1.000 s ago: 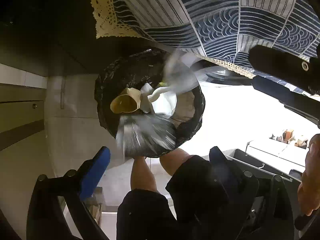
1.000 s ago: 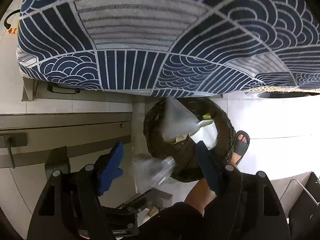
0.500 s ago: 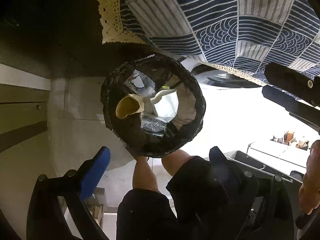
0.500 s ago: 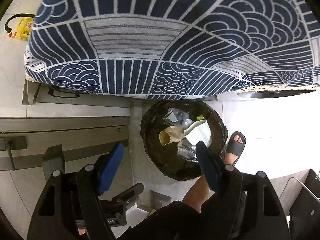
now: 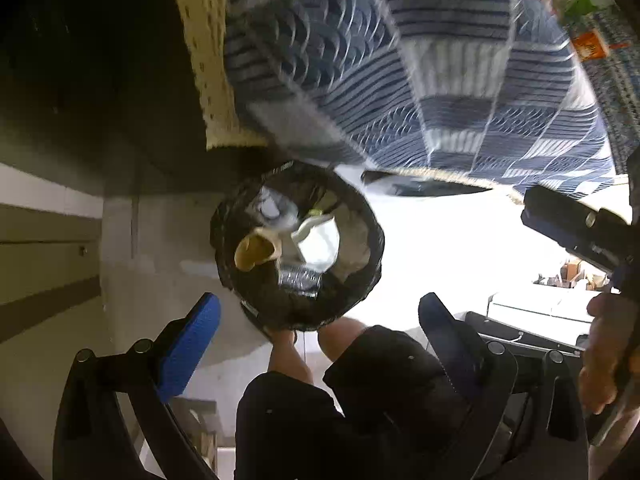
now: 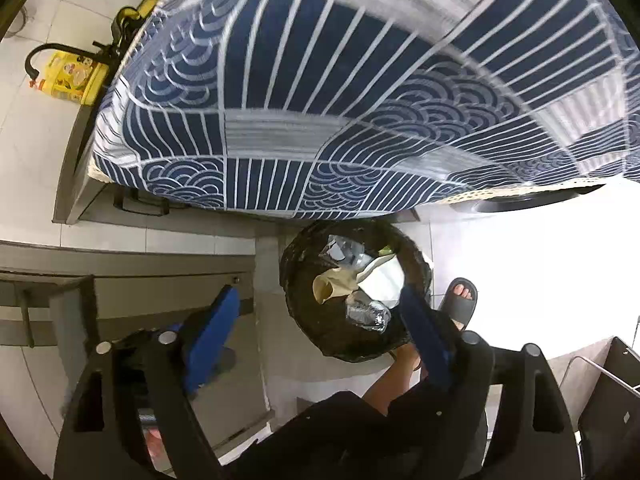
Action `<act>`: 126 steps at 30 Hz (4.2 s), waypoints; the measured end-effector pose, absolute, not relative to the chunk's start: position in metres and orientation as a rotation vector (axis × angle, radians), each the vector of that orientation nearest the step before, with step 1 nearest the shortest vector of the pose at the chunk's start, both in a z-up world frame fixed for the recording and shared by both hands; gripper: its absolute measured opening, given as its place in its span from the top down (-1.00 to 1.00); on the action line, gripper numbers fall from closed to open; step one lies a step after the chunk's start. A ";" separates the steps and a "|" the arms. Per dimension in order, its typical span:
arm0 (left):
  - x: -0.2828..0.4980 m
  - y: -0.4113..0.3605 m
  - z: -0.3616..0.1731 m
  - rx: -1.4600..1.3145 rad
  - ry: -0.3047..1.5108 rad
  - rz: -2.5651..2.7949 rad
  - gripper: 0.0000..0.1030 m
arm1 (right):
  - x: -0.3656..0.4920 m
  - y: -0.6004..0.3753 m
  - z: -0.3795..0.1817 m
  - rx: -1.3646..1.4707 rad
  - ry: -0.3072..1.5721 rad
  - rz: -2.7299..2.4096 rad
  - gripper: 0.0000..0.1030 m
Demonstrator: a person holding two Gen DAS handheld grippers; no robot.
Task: Collect trash
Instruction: 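Raise both tools back toward the remaining trash on the tablecloth, then grasp the orange snack wrapper with the right tool while the left tool grasps a white tissue ball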
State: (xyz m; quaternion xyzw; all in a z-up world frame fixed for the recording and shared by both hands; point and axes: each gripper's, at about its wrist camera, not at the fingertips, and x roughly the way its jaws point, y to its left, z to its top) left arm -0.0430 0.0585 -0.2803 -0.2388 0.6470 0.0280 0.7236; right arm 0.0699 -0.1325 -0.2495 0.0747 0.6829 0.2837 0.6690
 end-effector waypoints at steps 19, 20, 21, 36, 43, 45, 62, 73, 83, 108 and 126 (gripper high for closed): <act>-0.017 0.068 -0.167 -0.384 1.209 0.010 -0.87 | 0.068 -0.162 -0.176 0.198 1.344 0.603 -0.86; -0.016 0.068 -0.162 -0.380 1.192 0.018 -0.87 | 0.069 -0.165 -0.171 0.205 1.329 0.602 -0.86; -0.015 0.070 -0.154 -0.374 1.167 0.025 -0.87 | 0.071 -0.168 -0.167 0.206 1.312 0.597 -0.86; 0.027 0.086 -0.091 -0.349 1.025 0.064 -0.87 | 0.131 -0.191 -0.107 0.208 1.146 0.586 -0.86; 0.060 0.086 -0.081 -0.360 1.014 0.116 -0.87 | 0.176 -0.187 -0.098 0.181 1.113 0.636 -0.86; 0.068 0.085 -0.079 -0.365 1.012 0.127 -0.87 | 0.188 -0.185 -0.098 0.177 1.111 0.650 -0.86; 0.131 0.070 -0.074 -0.392 1.035 0.248 -0.87 | 0.280 -0.159 -0.120 0.125 1.141 0.789 -0.86; 0.159 0.064 -0.080 -0.434 1.057 0.322 -0.87 | 0.319 -0.135 -0.144 0.081 1.182 0.851 -0.75; 0.174 0.065 -0.080 -0.454 1.060 0.384 -0.87 | 0.337 -0.114 -0.166 0.006 1.221 0.882 -0.27; 0.241 0.076 -0.086 -0.416 1.084 0.393 -0.87 | 0.345 -0.128 -0.161 0.045 1.228 0.982 0.20; 0.349 0.097 -0.113 -0.410 1.114 0.347 -0.84 | 0.349 -0.187 -0.156 0.125 1.229 0.996 0.20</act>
